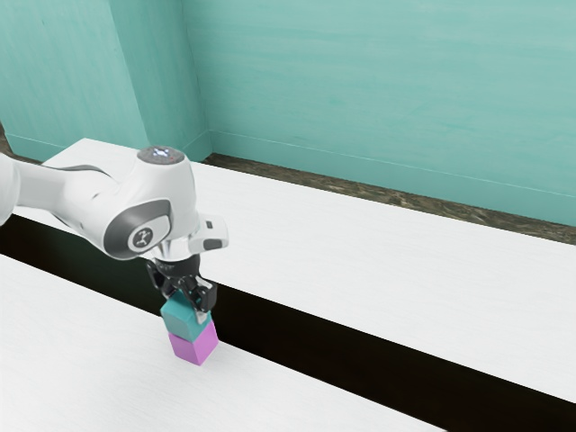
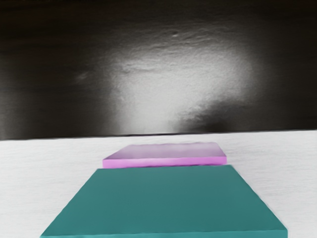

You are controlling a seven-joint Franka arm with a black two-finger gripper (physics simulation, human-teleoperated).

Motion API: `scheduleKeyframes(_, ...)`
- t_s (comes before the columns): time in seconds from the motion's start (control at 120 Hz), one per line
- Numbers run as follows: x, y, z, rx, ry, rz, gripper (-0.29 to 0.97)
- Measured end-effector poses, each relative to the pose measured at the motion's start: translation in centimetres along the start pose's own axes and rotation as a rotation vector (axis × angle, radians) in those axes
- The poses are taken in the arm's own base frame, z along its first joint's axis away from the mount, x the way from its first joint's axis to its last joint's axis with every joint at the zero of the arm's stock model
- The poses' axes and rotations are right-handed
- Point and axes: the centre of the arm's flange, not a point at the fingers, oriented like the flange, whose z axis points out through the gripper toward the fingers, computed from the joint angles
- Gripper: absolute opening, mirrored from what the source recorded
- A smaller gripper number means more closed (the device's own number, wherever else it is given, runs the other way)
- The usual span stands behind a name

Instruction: Pick up the blue block with one arm, and put the blue block on the pink block with one arm

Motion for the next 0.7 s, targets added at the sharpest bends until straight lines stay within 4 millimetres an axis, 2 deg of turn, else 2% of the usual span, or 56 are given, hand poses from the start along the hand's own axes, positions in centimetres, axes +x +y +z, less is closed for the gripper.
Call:
scheduleKeyframes(0.158,0.0,0.0,0.0,-0.006,0.001,0.005,0.54)
scheduleKeyframes(0.367,0.0,0.0,-0.6,-0.009,0.013,0.015,0.63)
scheduleKeyframes(0.417,-0.1,-0.1,-1.5,-0.010,0.030,0.016,0.64)
scheduleKeyframes(0.533,-0.8,-0.2,-5.6,-0.011,0.103,0.022,0.66)
scheduleKeyframes(0.7,-0.9,-0.1,-7.1,-0.009,0.113,0.029,0.67)
